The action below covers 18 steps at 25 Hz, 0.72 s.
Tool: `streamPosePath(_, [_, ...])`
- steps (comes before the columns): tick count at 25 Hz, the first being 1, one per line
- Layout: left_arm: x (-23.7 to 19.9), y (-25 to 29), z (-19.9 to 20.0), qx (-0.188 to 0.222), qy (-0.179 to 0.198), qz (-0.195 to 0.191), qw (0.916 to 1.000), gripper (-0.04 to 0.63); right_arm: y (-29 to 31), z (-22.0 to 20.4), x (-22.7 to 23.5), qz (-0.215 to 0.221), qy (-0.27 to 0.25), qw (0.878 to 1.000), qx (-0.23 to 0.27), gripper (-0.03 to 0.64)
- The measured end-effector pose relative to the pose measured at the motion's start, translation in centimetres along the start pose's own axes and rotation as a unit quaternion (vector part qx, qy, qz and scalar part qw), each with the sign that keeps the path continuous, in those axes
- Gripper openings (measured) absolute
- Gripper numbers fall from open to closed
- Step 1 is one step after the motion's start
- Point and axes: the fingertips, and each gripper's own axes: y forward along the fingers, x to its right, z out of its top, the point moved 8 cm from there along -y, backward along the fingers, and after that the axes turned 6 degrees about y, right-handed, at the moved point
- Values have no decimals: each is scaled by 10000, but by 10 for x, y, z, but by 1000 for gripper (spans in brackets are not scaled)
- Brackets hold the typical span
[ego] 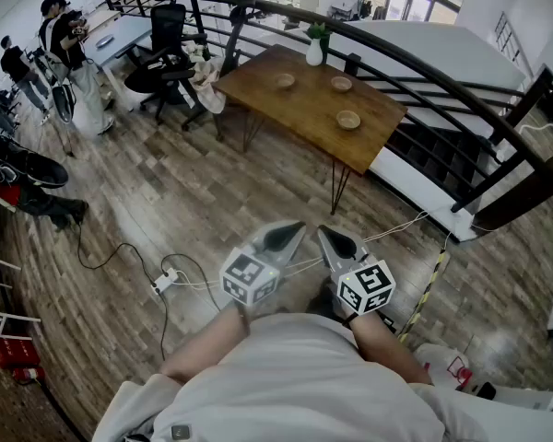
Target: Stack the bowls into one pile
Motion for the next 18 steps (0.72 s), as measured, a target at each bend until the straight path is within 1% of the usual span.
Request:
streamPosePath(3, [-3,-1,0,10,25,17,10000,5,3,1,0,-14,-28,10000,10,6])
streamPosePath(10, [-4,9,-3,-51,-62,53,10000,5,1,1,9,-1,-23,10000,-14,6])
streamPosePath(14, [-4,20,-5,-68,-98,61,9999,5,0,-1,20,163,226,9996,66,8])
streamPosePath(18, [-11,37,-11,-145,-171,20,9997,5,4,-2,36,138,267,9995,55,8])
